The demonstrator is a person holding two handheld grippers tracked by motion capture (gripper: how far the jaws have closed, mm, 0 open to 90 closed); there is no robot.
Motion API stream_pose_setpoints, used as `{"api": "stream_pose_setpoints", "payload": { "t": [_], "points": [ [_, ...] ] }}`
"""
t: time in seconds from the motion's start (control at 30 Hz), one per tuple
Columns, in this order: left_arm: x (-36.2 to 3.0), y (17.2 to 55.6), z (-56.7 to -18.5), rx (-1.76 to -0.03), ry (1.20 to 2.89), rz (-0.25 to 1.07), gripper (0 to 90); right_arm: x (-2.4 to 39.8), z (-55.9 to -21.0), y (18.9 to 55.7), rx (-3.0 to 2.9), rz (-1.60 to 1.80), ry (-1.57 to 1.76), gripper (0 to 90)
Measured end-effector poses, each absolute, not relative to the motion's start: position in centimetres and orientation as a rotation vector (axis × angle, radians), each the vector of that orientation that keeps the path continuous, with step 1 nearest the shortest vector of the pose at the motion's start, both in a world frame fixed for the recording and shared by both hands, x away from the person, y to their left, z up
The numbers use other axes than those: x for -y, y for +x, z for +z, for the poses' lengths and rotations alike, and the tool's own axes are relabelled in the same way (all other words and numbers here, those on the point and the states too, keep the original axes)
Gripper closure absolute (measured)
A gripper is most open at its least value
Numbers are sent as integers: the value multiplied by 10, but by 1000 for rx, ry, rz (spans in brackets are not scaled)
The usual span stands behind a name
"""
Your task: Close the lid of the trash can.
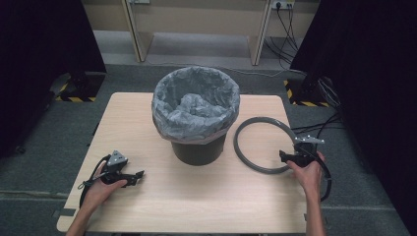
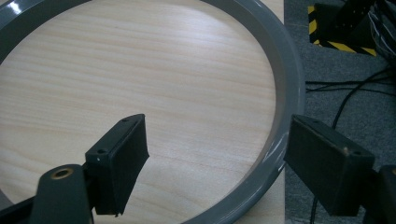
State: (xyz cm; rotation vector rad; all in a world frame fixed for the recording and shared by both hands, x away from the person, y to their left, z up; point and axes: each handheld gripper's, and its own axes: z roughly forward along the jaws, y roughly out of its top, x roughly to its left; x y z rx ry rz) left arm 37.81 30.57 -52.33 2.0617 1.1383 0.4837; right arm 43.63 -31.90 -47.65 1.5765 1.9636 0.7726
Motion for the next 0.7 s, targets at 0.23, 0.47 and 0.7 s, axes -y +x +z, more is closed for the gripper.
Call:
{"api": "stream_pose_setpoints", "payload": {
  "t": [0.23,0.47,0.7],
  "points": [
    [-306,378,-523,-1139,2064,485,129,331,-474,435,-1923,809,1628,227],
    [-306,378,-523,-1138,2063,485,129,343,-486,438,-1925,798,1705,332],
    [-306,377,-523,-1140,2065,484,129,349,-493,443,-1949,790,1741,504]
  ]
}}
